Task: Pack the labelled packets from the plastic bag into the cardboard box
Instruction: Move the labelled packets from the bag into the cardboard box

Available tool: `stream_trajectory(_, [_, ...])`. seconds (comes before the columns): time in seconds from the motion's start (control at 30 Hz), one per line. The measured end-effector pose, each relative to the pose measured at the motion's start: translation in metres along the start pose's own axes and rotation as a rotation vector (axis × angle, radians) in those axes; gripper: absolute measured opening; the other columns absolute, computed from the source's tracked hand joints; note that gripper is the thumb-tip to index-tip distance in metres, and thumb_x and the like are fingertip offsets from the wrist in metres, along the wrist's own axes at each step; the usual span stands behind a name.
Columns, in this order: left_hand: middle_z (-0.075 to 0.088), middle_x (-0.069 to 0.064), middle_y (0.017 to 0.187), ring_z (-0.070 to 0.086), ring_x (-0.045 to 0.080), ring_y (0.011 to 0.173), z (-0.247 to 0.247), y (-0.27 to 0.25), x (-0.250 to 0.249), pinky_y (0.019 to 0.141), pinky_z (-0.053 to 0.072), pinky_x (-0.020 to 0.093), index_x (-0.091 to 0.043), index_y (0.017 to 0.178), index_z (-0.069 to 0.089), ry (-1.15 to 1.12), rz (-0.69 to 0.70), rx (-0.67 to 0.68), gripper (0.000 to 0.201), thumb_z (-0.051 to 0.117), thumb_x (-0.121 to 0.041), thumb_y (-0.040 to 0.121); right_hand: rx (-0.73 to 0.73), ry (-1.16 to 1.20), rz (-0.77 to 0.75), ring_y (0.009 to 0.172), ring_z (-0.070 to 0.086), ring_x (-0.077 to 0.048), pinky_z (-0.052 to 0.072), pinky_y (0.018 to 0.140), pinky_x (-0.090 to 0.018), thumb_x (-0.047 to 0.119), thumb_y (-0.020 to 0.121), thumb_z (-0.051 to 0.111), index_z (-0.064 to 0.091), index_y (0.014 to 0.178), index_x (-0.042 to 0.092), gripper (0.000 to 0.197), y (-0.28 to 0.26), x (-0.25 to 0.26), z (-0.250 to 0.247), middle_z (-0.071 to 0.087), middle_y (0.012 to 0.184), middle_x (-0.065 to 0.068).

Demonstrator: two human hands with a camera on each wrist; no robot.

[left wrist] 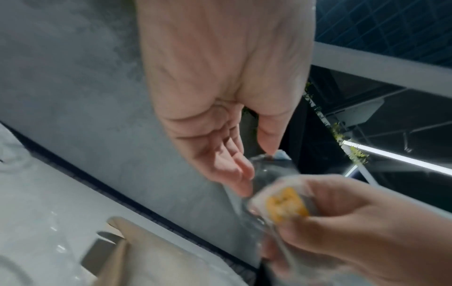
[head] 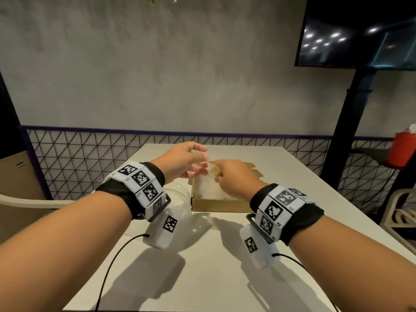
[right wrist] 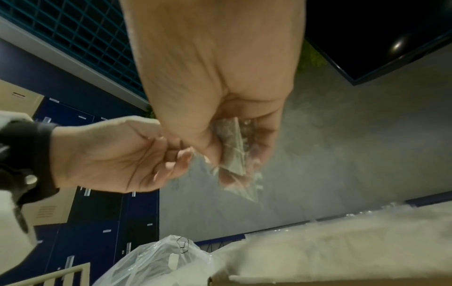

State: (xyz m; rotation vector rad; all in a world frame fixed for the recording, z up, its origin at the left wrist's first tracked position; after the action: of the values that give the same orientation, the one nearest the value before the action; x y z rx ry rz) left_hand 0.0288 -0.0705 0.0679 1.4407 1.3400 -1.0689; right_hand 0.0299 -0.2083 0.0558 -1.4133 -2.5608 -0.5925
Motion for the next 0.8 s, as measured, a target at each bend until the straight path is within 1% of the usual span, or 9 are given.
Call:
stream_trajectory(0.1, [0.063,0.004,0.089,0.062,0.017,0.076,-0.026,0.008,0.013,0.067,0.050,0.026,-0.018,0.103,0.056,0.247,-0.051,-0.060,0.011,0.056,-0.020,0.092,0.001,-0.015,0.012,0.086,0.055,-0.021,0.041,0.060,-0.023,0.002,0.093,0.041,0.056,0.116,0.016,0.032,0.000,-0.010,-0.002,0.060,0.097,-0.004])
stream_trajectory(0.23, [0.062,0.001,0.098,0.060,0.018,0.090,-0.061,0.016,0.040,0.069,0.048,0.026,-0.014,0.118,0.057,0.770,-0.216,-0.098,0.028,0.058,-0.019,0.090,-0.026,-0.056,0.010,0.076,0.048,-0.020,0.028,0.049,-0.017,0.002,0.093,0.041,0.054,0.110,0.011,0.023,0.004,-0.024,-0.002,0.053,0.087,-0.003])
stream_trajectory(0.3, [0.060,0.006,0.117,0.057,0.022,0.108,-0.067,0.019,0.051,0.084,0.047,0.028,-0.010,0.127,0.055,1.008,-0.290,-0.052,0.038,0.058,-0.018,0.090,-0.028,-0.061,0.015,0.073,0.047,-0.020,0.030,0.049,-0.018,0.005,0.093,0.044,0.052,0.105,0.013,0.017,0.007,-0.030,-0.002,0.050,0.084,0.000])
stream_trajectory(0.4, [0.042,0.004,0.144,0.039,0.020,0.132,-0.067,0.025,0.070,0.105,0.031,0.026,-0.011,0.141,0.039,1.246,-0.363,0.028,0.050,0.053,-0.020,0.094,-0.026,-0.071,0.026,0.067,0.048,-0.017,0.031,0.049,-0.021,0.008,0.093,0.047,0.043,0.088,0.019,0.012,0.012,-0.041,0.000,0.047,0.072,0.006])
stream_trajectory(0.5, [0.035,0.004,0.148,0.036,0.021,0.135,-0.073,0.034,0.094,0.107,0.031,0.027,-0.013,0.146,0.027,1.282,-0.443,0.037,0.060,0.053,-0.019,0.093,0.015,-0.101,0.031,0.071,0.048,-0.021,0.029,0.048,-0.023,0.012,0.096,0.044,0.042,0.090,0.020,0.010,0.016,-0.051,0.002,0.047,0.073,0.007])
stream_trajectory(0.57, [0.035,0.007,0.148,0.036,0.023,0.135,-0.079,0.040,0.107,0.106,0.034,0.029,-0.014,0.147,0.024,1.234,-0.472,0.009,0.064,0.055,-0.017,0.091,0.062,-0.126,0.030,0.084,0.051,-0.025,0.032,0.055,-0.024,0.011,0.098,0.040,0.050,0.111,0.016,0.016,0.018,-0.057,0.001,0.055,0.092,-0.001])
stream_trajectory(0.67, [0.028,0.009,0.152,0.028,0.022,0.140,-0.088,0.046,0.122,0.108,0.026,0.026,-0.011,0.148,0.019,1.227,-0.478,-0.030,0.056,0.043,-0.023,0.099,0.108,-0.175,0.056,0.110,0.053,-0.028,0.037,0.075,-0.025,0.013,0.098,0.042,0.043,0.135,0.016,0.037,0.023,-0.068,0.000,0.058,0.124,-0.010])
stream_trajectory(0.73, [0.030,0.010,0.151,0.030,0.022,0.139,-0.090,0.049,0.132,0.109,0.025,0.026,-0.009,0.147,0.024,1.252,-0.443,-0.043,0.051,0.039,-0.024,0.100,0.113,-0.211,0.079,0.114,0.053,-0.029,0.041,0.082,-0.028,0.011,0.096,0.045,0.045,0.135,0.016,0.039,0.029,-0.077,-0.001,0.057,0.127,-0.010])
stream_trajectory(0.8, [0.039,0.012,0.146,0.039,0.023,0.134,-0.091,0.052,0.141,0.107,0.030,0.028,-0.007,0.142,0.035,1.299,-0.433,-0.033,0.046,0.042,-0.017,0.099,0.132,-0.247,0.092,0.106,0.056,-0.029,0.042,0.076,-0.029,0.009,0.094,0.048,0.053,0.122,0.013,0.029,0.037,-0.086,-0.001,0.061,0.117,-0.010])
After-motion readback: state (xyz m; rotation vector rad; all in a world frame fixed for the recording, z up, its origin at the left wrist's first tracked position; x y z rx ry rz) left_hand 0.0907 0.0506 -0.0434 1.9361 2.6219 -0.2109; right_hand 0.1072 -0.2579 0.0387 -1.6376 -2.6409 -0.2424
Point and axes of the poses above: each hand's wrist, its own y-axis towards the middle knuckle, its own z-axis out of the palm, x = y × z, the point moved 3 cm from there along y, towards the middle knuckle
